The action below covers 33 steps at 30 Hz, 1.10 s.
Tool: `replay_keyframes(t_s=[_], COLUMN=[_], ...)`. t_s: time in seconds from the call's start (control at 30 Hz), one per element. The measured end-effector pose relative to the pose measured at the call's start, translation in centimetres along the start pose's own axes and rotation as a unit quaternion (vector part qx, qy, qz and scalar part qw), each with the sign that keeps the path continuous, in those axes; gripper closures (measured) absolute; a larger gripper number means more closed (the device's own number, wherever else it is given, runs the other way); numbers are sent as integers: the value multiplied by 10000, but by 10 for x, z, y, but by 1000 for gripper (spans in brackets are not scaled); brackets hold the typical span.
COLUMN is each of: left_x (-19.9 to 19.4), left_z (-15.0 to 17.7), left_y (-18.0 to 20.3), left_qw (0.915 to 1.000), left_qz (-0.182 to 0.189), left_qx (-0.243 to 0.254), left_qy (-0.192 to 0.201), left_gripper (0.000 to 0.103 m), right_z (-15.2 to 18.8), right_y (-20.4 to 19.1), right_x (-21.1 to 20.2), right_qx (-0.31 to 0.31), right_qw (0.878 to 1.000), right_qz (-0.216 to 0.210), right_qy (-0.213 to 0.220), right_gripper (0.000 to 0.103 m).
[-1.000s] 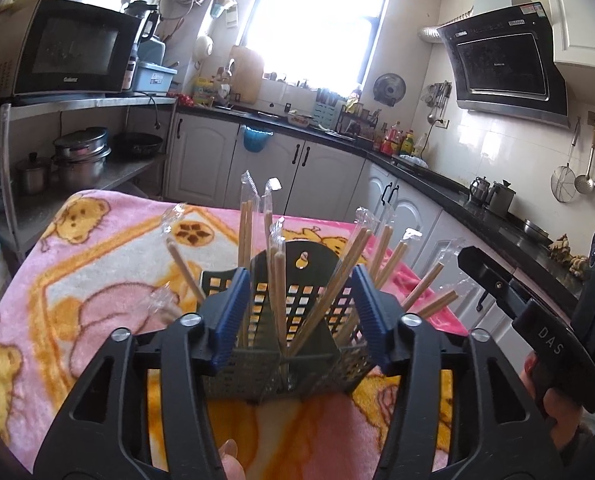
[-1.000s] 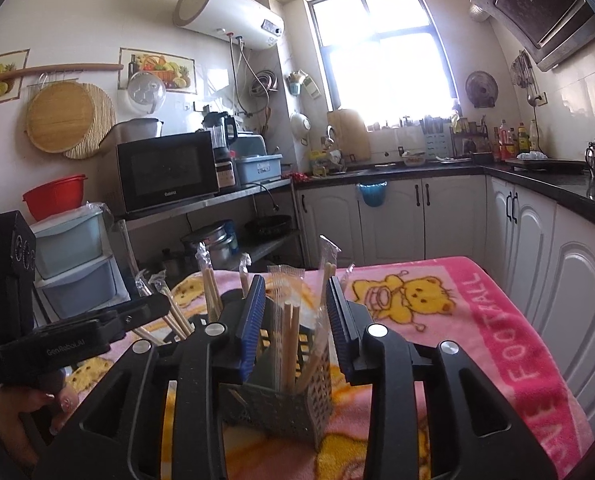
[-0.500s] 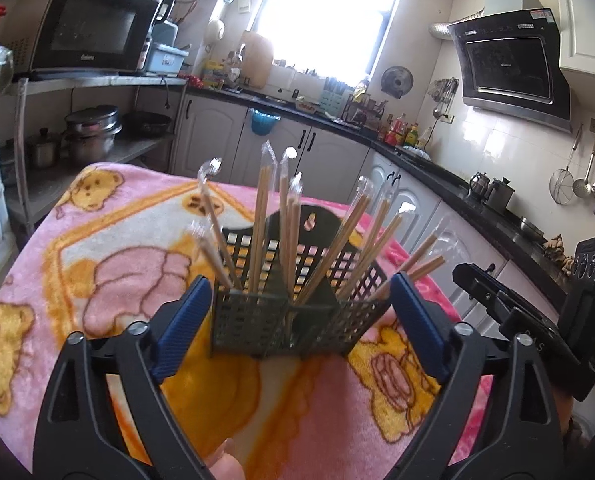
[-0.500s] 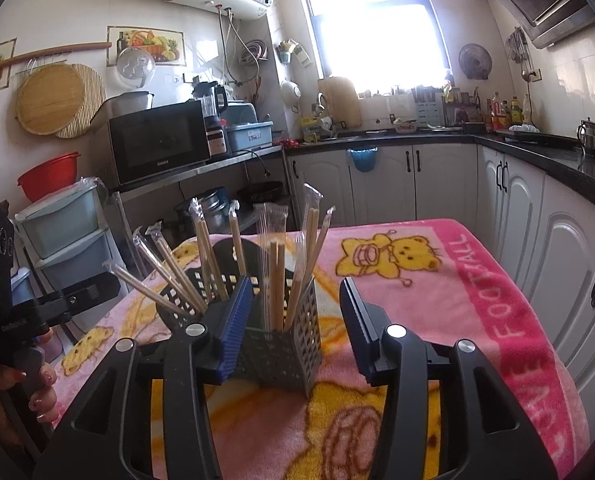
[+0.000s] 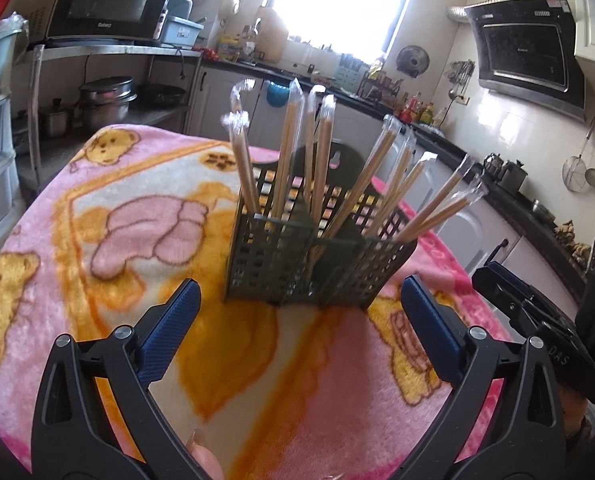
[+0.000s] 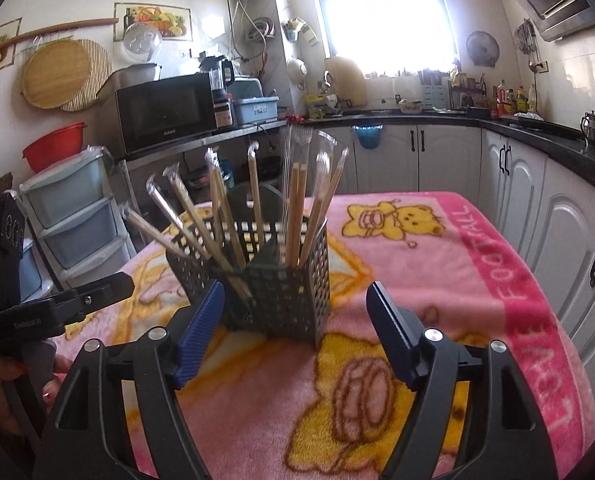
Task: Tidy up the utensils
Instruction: 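Raise both open tools away from the caddy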
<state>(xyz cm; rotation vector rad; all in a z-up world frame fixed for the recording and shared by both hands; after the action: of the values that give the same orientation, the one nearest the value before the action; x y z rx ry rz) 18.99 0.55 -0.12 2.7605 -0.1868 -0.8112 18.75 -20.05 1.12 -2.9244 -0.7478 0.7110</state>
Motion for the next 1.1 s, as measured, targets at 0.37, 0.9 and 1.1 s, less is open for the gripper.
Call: replay_keyframes(t_s=[0.37, 0.9, 1.1], left_x=[0, -17, -23], left_z=[20, 31, 34], left_y=[2, 10, 14], left_qw=[9999, 9959, 9913], left_qz=[-67, -170, -354], left_qx=[74, 326, 502], left_qy=[40, 831, 1167], left_gripper=[11, 10, 10], right_z=[21, 36, 36], right_y=[-1, -8, -12], right_x=[-2, -18, -35], right_qx=[-120, -391, -560], right_qw=[9998, 9973, 9910], right_qz=[165, 265, 344], right_qy=[-54, 555, 1167], right_gripper=[23, 18, 12])
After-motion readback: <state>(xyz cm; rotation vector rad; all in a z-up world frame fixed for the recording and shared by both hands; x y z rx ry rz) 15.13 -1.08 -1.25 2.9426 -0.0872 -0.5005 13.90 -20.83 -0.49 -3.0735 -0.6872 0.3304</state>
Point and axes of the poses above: each gripper's, at about its wrist camera, not at the fingertips, and x roughly the way its jaws point, y to its right, z to its underside, the point moved 5 cm from there along x, roughly the way its jaws point, and after that the axes turned 3 degrees about -z, right-handed, at the moved point
